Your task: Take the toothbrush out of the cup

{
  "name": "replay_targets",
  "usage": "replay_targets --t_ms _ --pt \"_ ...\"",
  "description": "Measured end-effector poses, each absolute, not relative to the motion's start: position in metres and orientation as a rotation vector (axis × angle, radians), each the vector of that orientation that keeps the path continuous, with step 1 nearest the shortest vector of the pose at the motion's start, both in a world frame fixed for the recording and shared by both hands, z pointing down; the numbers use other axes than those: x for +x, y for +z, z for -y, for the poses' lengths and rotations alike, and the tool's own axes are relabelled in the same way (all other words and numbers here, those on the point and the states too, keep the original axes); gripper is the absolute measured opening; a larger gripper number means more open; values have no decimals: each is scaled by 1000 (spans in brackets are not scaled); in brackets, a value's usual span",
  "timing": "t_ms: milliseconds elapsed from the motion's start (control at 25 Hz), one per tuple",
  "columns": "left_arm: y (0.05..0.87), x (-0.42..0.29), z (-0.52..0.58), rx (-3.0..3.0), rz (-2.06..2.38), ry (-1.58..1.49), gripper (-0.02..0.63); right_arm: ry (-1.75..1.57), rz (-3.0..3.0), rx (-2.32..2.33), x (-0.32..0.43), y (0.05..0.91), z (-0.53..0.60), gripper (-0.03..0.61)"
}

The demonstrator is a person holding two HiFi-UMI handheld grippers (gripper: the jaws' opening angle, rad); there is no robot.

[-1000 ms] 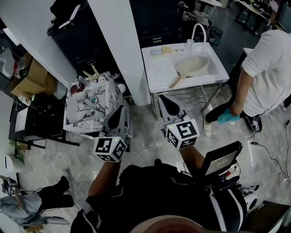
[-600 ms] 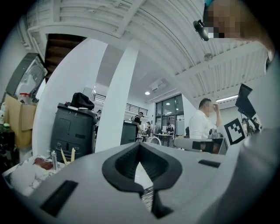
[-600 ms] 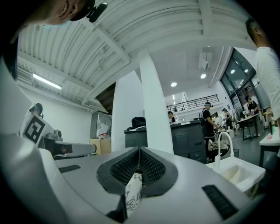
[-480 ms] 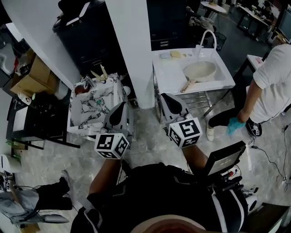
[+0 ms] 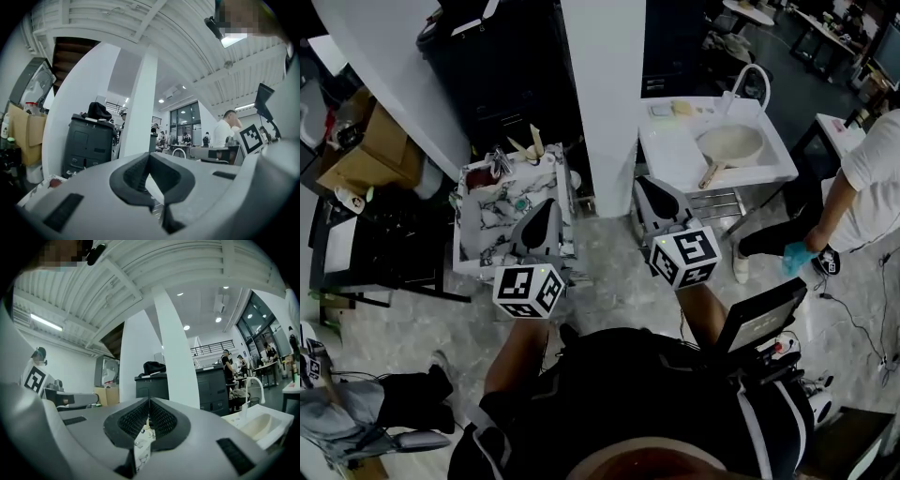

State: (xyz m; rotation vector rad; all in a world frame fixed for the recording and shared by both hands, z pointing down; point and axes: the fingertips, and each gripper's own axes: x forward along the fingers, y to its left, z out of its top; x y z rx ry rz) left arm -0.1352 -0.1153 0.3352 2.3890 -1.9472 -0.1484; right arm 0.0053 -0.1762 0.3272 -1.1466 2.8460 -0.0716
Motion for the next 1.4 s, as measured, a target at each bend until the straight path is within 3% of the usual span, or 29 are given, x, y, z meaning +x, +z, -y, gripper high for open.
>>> replay_targets --t_ms 720,1400 --pt "336 -282 109 2370 1979 -158 0 -9 -2857 -1161 -138 320 174 25" --pt "363 -349 126 2338 1914 -150 0 7 -2869 -1178 -212 331 191 44"
